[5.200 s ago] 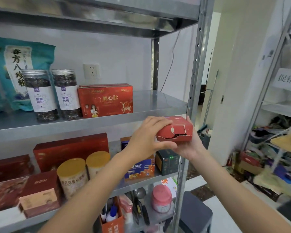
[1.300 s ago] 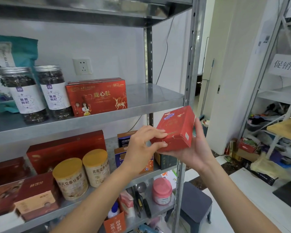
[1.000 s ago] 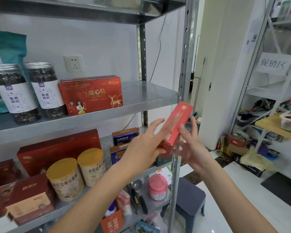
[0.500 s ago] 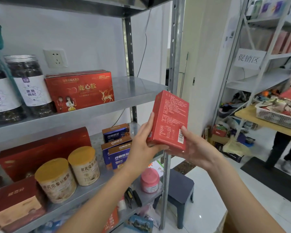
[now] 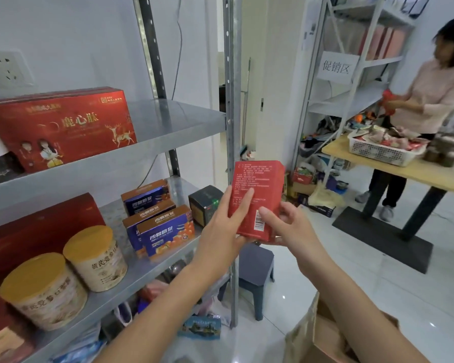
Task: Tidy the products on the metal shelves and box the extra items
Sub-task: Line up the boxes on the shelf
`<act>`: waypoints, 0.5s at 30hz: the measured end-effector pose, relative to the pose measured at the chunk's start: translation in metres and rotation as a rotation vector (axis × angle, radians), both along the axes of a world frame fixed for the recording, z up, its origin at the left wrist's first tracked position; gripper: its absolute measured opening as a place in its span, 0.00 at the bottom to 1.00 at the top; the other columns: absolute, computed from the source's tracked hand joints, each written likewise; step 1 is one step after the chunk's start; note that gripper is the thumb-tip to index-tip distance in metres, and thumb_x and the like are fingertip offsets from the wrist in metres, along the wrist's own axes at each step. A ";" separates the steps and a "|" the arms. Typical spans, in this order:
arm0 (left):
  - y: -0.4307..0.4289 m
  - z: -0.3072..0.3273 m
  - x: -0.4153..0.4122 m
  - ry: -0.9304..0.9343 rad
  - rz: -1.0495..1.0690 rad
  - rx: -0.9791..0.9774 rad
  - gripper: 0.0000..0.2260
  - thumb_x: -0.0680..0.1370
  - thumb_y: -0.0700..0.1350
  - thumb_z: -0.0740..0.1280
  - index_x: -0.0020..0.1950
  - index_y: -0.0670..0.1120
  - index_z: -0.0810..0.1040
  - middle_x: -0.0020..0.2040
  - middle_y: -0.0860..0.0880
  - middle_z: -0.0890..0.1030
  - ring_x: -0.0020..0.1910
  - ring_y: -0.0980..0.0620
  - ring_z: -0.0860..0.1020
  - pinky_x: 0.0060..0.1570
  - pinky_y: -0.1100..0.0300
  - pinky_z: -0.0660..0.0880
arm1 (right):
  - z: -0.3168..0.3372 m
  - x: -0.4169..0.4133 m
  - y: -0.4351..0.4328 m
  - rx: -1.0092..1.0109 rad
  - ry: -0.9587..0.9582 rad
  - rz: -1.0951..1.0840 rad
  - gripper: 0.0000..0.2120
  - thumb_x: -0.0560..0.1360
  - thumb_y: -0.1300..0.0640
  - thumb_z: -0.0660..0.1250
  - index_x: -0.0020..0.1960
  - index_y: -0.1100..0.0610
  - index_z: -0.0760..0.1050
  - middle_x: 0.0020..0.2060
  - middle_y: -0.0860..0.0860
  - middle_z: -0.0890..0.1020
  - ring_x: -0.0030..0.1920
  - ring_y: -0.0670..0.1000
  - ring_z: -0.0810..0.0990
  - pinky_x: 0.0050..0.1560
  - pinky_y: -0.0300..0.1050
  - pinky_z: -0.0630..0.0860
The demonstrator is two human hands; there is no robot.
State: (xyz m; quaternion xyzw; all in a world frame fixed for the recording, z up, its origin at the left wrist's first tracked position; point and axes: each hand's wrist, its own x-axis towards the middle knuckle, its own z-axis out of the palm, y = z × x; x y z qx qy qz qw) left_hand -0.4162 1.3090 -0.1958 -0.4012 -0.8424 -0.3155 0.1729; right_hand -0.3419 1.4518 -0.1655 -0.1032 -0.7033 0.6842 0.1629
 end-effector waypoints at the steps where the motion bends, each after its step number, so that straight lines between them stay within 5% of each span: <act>1: 0.002 -0.002 -0.002 -0.116 -0.070 0.087 0.44 0.74 0.45 0.74 0.77 0.62 0.45 0.78 0.49 0.55 0.67 0.57 0.70 0.61 0.62 0.74 | 0.001 0.005 0.005 0.011 -0.011 0.025 0.12 0.77 0.48 0.66 0.58 0.51 0.76 0.44 0.47 0.86 0.44 0.49 0.86 0.39 0.40 0.81; 3: 0.006 -0.004 -0.007 -0.510 -0.257 0.336 0.40 0.72 0.40 0.75 0.75 0.63 0.58 0.73 0.55 0.66 0.63 0.64 0.73 0.57 0.67 0.76 | 0.001 0.015 0.019 0.031 -0.036 0.094 0.12 0.80 0.48 0.61 0.59 0.49 0.77 0.48 0.48 0.86 0.47 0.49 0.85 0.42 0.39 0.81; 6: 0.017 -0.010 -0.007 -0.930 -0.384 0.539 0.29 0.67 0.49 0.80 0.66 0.54 0.76 0.57 0.56 0.83 0.57 0.50 0.81 0.50 0.63 0.79 | -0.004 0.023 0.042 0.096 -0.066 0.113 0.11 0.79 0.52 0.65 0.61 0.44 0.76 0.56 0.46 0.82 0.51 0.43 0.83 0.45 0.35 0.79; 10: 0.041 -0.024 0.007 -1.318 -0.567 0.695 0.30 0.59 0.55 0.83 0.57 0.47 0.83 0.59 0.43 0.82 0.58 0.43 0.81 0.54 0.50 0.79 | -0.013 0.021 0.079 -0.108 -0.069 0.033 0.30 0.72 0.53 0.73 0.69 0.40 0.66 0.62 0.45 0.75 0.59 0.47 0.79 0.54 0.44 0.78; 13: 0.056 -0.025 0.016 -1.439 -0.648 0.642 0.35 0.58 0.55 0.83 0.61 0.44 0.78 0.58 0.44 0.83 0.58 0.45 0.81 0.51 0.55 0.80 | -0.019 0.026 0.106 -0.322 -0.082 0.045 0.35 0.65 0.53 0.78 0.69 0.46 0.68 0.59 0.52 0.81 0.58 0.52 0.82 0.49 0.47 0.81; 15: 0.065 -0.020 0.015 -1.320 -0.578 0.558 0.40 0.57 0.62 0.81 0.63 0.46 0.76 0.57 0.50 0.84 0.57 0.47 0.82 0.48 0.56 0.81 | -0.024 0.032 0.119 -0.293 -0.110 0.013 0.33 0.63 0.52 0.80 0.65 0.49 0.71 0.54 0.51 0.84 0.55 0.51 0.83 0.45 0.44 0.81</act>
